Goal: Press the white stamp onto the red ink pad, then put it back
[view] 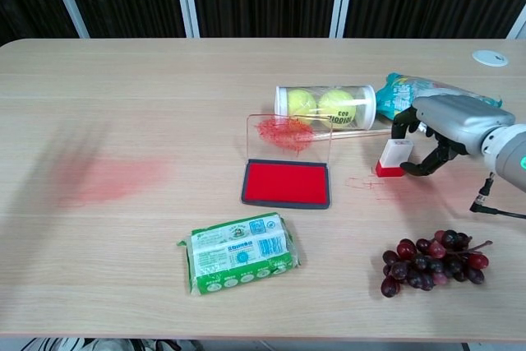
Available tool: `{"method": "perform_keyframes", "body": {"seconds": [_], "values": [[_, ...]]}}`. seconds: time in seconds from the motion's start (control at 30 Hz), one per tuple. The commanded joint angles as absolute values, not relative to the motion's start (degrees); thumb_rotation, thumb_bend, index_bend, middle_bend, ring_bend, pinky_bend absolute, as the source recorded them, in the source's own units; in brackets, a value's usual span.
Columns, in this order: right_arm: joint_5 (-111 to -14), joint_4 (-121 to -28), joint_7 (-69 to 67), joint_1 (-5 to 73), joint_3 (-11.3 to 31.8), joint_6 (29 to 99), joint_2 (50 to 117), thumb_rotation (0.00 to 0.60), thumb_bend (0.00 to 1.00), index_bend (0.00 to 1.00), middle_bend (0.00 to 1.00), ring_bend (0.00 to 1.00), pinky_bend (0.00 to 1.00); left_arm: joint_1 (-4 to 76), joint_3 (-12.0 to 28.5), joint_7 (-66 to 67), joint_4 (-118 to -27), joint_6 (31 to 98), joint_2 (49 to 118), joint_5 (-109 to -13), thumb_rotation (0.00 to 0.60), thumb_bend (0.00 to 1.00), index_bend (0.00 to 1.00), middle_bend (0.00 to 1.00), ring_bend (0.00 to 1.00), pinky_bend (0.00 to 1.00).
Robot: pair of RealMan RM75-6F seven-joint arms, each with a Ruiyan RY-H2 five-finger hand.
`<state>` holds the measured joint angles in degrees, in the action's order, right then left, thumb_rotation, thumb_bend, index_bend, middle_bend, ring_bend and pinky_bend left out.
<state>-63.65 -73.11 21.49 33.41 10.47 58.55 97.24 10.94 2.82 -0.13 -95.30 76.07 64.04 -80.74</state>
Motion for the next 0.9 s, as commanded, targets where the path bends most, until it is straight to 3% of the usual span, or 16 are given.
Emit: {"method": "perform_keyframes", "body": {"seconds": [0.03, 0.6, 0.9], "values": [[-63.6, -73.1, 21.3, 33.5, 10.5, 58.5, 97.4, 0.6, 0.41, 0.51, 0.38, 0.28, 0.33, 11.0, 2.8, -0.1, -95.3, 76.1, 64.0, -80.8, 0.6, 0.02, 0.0, 0.0, 0.0, 0.0], [-63.3, -72.4, 21.2, 33.9, 10.5, 58.2, 98.2, 0.6, 0.43, 0.52, 0.38, 0.28, 0.33, 11.0, 2.7, -0.3, -95.2, 75.9, 64.0, -80.8, 0.6, 0.02, 0.0, 0.0, 0.0, 0.0], [-63.7, -72.3, 21.2, 34.1, 10.5, 58.3, 98.4, 0.6, 0.53, 0.6, 0.45, 0.34, 0.38, 11.0, 2.7, -0.3, -95.3, 75.8, 63.9, -80.8, 0.6, 0.02, 0.0, 0.0, 0.0, 0.0]]}}
